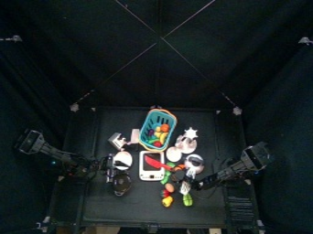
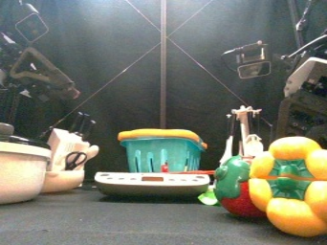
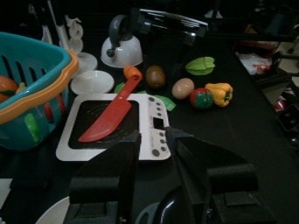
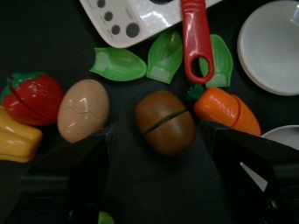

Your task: Grab kiwi

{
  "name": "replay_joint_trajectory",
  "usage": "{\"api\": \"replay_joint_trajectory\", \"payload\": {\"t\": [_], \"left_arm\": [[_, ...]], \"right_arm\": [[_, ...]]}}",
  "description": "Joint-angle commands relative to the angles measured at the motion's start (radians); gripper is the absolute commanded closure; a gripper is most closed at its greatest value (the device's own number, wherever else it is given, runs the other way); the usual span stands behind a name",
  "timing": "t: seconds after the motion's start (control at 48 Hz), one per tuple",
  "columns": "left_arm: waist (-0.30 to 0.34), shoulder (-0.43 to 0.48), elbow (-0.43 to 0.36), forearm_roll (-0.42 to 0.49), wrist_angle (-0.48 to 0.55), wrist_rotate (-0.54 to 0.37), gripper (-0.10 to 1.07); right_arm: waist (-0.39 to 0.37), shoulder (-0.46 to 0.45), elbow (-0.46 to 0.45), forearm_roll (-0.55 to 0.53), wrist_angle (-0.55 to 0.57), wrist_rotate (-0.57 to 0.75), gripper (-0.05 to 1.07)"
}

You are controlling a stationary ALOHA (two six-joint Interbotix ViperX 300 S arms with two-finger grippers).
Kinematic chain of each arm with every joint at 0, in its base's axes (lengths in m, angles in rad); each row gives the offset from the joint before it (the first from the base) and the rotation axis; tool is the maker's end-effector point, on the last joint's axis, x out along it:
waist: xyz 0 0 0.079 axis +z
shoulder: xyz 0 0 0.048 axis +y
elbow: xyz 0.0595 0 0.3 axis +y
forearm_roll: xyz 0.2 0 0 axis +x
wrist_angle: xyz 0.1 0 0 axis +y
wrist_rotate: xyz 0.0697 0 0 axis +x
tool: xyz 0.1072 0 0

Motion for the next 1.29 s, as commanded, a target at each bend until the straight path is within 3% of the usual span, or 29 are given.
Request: {"api": "replay_joint_trajectory", "payload": {"t": [0.0,0.708,1.271], "left_arm": [[-0.002,0.000,-0.009,0.002,-0.003,0.000,0.26],[-0.002,0.000,-0.008,0.002,-0.003,0.000,0.26],[-0.002,0.000,-0.008,0.002,-0.003,0.000,0.26]], "right_arm": [[-0.011,0.000,-0.011,0.002,-0.011,-0.002,0.00],[-0.032,0.061,-0.026,0.000,-0.044,0.000,0.01],[-0.032,0.060,-0.049,0.005,-0.038,0.000,0.25]]}}
